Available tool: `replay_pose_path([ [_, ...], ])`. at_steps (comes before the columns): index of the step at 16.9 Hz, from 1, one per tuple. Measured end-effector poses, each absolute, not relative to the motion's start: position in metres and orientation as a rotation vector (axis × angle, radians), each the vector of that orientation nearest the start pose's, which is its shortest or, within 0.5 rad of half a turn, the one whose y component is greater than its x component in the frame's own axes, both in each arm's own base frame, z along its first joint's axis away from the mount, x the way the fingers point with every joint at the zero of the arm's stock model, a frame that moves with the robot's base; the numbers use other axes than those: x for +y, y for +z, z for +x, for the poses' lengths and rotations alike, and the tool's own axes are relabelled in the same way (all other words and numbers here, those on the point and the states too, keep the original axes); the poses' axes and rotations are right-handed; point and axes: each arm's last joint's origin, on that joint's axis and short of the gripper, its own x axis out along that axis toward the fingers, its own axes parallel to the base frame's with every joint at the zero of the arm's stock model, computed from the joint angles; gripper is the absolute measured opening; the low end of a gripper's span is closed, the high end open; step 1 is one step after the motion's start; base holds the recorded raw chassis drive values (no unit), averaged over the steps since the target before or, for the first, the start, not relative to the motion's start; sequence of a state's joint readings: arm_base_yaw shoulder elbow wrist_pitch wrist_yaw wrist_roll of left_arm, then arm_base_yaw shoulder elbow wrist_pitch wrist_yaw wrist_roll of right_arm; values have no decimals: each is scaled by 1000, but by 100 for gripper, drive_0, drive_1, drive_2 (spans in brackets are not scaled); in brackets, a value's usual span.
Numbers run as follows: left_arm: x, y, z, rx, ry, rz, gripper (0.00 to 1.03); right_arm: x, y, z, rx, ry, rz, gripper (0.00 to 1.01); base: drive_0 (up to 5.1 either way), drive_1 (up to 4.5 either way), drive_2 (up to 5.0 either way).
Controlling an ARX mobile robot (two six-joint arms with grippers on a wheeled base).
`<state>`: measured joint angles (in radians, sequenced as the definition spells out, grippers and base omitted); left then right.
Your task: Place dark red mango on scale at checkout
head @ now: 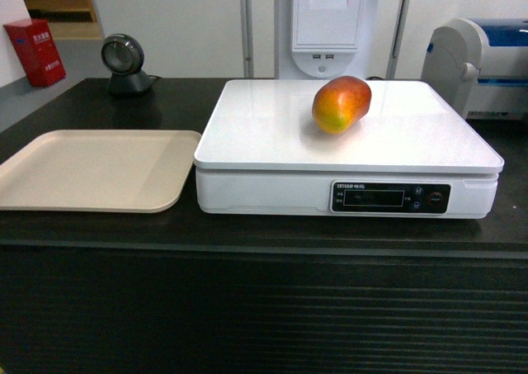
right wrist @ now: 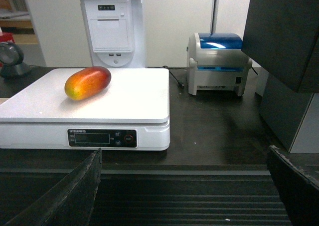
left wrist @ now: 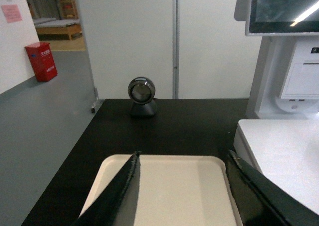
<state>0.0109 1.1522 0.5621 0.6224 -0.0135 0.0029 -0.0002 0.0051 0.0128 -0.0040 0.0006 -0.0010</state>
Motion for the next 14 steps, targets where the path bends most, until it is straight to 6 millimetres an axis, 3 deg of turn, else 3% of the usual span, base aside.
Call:
replay_pose_path([
  [4,-1,217,205,13,-3,3,8,0,167,97,-4,-1,-1,98,0,0,0],
  [5,-1,213,197,4,-3,3,2,0,167,97,-3,0,-1,98,0,0,0],
  [9,0,194,170,7,-1,2,2,0,167,97,-4,0,-1,98,0,0,0],
  [14,0,182,149,8,0,2,2,0,167,97,-4,0,-1,98,0,0,0],
])
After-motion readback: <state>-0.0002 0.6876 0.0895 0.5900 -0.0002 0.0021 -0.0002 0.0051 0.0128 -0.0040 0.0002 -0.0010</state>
